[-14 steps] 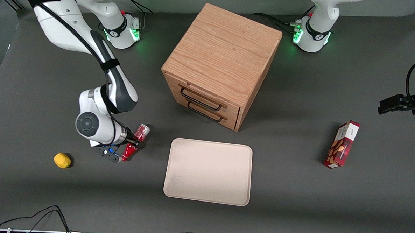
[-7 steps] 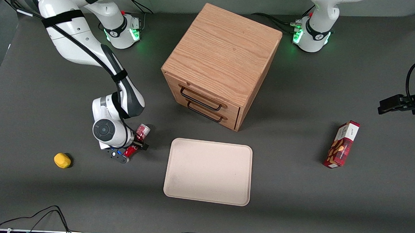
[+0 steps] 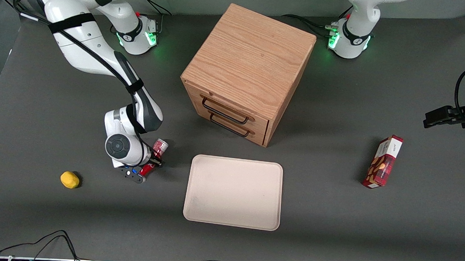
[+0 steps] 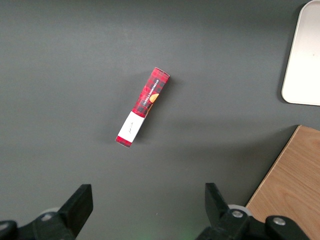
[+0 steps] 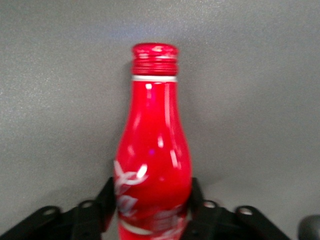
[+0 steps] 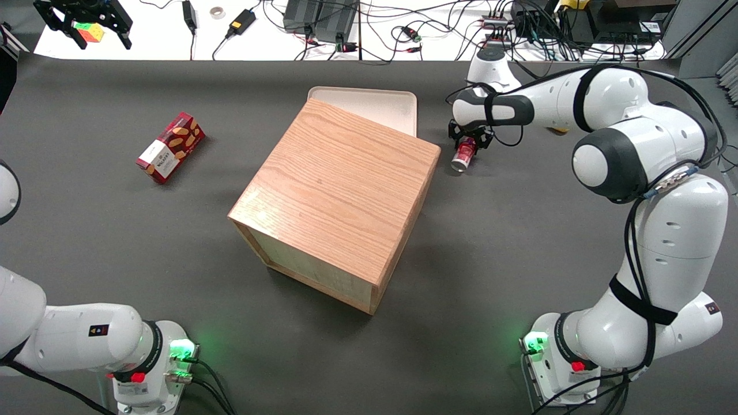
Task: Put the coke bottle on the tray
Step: 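Close the right gripper around the bottle's body, then lift the bottle off the table with the right gripper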
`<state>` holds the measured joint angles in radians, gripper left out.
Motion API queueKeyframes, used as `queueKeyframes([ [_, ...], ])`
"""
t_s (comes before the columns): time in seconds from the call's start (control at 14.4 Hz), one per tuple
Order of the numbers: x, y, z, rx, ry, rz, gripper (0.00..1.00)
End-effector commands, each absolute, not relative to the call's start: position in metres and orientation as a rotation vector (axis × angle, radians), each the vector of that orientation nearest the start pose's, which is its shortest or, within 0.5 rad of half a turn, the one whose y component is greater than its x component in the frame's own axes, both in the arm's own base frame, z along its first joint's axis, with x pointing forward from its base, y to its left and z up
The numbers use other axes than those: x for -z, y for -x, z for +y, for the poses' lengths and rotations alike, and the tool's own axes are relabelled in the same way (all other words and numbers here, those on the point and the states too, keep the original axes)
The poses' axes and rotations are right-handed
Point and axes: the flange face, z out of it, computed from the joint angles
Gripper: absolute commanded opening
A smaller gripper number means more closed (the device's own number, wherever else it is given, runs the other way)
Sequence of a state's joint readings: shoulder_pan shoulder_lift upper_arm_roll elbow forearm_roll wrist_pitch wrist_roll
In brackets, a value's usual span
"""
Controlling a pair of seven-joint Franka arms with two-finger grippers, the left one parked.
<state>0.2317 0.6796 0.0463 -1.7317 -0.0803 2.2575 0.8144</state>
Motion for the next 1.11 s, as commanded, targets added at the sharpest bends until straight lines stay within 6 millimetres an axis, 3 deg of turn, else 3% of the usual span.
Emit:
queueKeyframes([
  [0.0, -0.179, -0.627, 0.176, -0.162, 3.148, 0.809, 0.00],
  [0.21, -0.183, -0.628, 0.176, -0.155, 3.147, 0.807, 0.00],
  [0.35, -0.211, -0.634, 0.171, -0.115, 3.134, 0.816, 0.00],
  [0.76, -0.370, -0.637, 0.160, -0.065, 3.127, 0.828, 0.00],
  [1.04, -0.475, -0.638, 0.159, -0.205, 3.117, 0.796, 0.00],
])
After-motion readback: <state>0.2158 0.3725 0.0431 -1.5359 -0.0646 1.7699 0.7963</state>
